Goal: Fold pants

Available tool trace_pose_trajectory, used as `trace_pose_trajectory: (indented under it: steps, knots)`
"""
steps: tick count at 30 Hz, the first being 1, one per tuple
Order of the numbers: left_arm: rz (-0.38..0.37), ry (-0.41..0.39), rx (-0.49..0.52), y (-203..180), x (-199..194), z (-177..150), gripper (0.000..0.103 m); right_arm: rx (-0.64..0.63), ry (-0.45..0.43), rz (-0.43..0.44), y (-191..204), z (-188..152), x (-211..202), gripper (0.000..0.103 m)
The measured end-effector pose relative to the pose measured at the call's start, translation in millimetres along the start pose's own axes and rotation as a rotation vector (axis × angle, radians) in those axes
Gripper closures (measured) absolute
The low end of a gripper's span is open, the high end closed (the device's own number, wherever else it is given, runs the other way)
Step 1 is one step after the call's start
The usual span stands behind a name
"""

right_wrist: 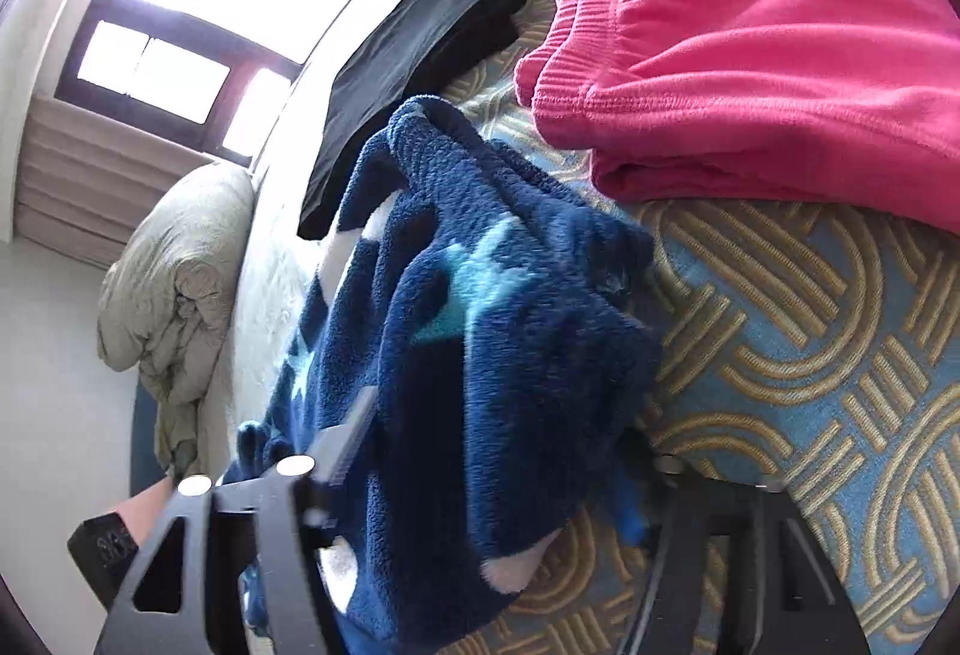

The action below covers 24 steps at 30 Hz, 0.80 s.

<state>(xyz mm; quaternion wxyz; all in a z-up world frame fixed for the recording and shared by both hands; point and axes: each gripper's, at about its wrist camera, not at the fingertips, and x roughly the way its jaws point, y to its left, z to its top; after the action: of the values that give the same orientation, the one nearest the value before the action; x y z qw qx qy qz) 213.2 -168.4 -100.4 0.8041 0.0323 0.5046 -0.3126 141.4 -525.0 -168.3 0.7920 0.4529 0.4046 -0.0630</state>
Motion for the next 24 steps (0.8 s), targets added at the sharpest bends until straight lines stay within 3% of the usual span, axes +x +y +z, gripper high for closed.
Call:
trace_pose_trajectory:
  steps: [1, 3, 6, 9, 11, 15, 19, 21, 24]
  knots:
    - [-0.005, 0.002, -0.015, 6.8, -1.2, -2.4, 0.041, -0.024, 0.004, -0.003, 2.7, -0.1, 0.2, 0.082]
    - [-0.011, -0.006, -0.053, 22.9, -6.3, -6.2, 0.041, -0.096, -0.041, -0.014, 18.6, -4.7, -6.1, 0.085]
    - [-0.027, -0.029, -0.123, 47.3, -19.4, -10.4, 0.041, -0.317, -0.153, -0.045, 68.2, -21.7, -24.9, 0.086]
    - [-0.033, -0.065, -0.183, 71.0, -38.3, -15.4, 0.041, -0.554, -0.212, -0.021, 130.3, -49.4, -40.4, 0.086]
    - [-0.021, -0.088, -0.22, 87.6, -51.4, -20.4, 0.034, -0.724, -0.229, -0.018, 172.3, -76.4, -41.3, 0.086]
    - [-0.032, -0.117, -0.295, 117.5, -69.5, -33.7, 0.029, -1.026, -0.162, 0.006, 233.6, -145.8, -14.8, 0.086]
    - [-0.103, -0.096, -0.372, 139.3, -69.5, -47.9, 0.028, -1.234, -0.039, -0.037, 248.0, -214.0, 28.7, 0.086]
    - [-0.152, -0.067, -0.4, 144.2, -63.2, -53.8, 0.028, -1.268, 0.025, -0.077, 245.0, -231.5, 49.3, 0.086]
    - [-0.186, -0.062, -0.415, 142.8, -57.4, -57.3, 0.028, -1.278, 0.023, -0.109, 234.6, -237.3, 55.5, 0.085]
